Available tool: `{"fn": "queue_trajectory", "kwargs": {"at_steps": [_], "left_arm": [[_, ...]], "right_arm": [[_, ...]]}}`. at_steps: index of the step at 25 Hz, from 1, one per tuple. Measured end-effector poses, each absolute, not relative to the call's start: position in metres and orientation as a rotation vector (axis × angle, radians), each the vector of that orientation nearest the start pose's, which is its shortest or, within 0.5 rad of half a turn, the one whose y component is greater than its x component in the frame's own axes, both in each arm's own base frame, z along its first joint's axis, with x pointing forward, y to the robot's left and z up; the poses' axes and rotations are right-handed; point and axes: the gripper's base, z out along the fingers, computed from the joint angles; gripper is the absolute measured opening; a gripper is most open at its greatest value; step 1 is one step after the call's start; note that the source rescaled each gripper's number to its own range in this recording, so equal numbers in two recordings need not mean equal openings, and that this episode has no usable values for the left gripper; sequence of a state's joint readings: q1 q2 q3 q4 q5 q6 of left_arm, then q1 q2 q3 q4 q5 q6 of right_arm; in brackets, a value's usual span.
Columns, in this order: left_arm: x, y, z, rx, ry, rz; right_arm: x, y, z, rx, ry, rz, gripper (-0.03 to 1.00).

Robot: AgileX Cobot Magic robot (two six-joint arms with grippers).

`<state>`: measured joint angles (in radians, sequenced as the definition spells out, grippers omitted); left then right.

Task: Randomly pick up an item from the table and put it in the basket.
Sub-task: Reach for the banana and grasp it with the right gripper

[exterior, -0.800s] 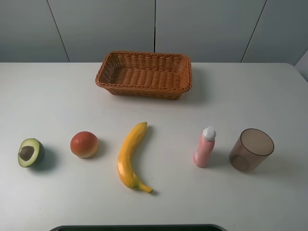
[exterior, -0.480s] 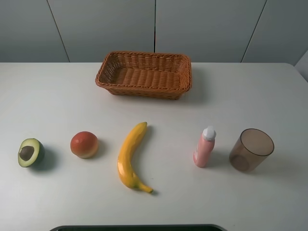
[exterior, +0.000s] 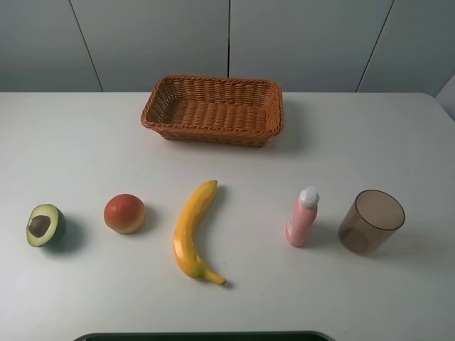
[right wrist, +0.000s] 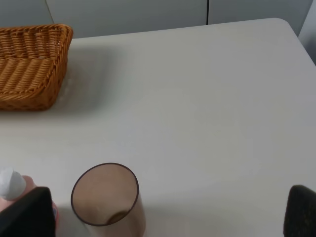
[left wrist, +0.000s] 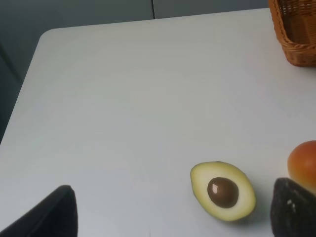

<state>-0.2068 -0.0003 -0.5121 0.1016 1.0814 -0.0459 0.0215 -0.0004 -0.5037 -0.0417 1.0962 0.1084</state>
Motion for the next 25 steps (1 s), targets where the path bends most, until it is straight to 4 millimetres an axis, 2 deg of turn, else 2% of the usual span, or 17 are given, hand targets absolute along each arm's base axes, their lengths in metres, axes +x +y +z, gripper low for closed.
{"fn": "queue_trajectory", "kwargs": {"at_steps": [25], "left_arm": [[-0.0056, 0.0095, 0.2793, 0.158, 2.042, -0.036]], "right_arm": [[-0.0069, -0.0035, 0.2755, 0.093, 2.073, 0.029, 1.0]]}}
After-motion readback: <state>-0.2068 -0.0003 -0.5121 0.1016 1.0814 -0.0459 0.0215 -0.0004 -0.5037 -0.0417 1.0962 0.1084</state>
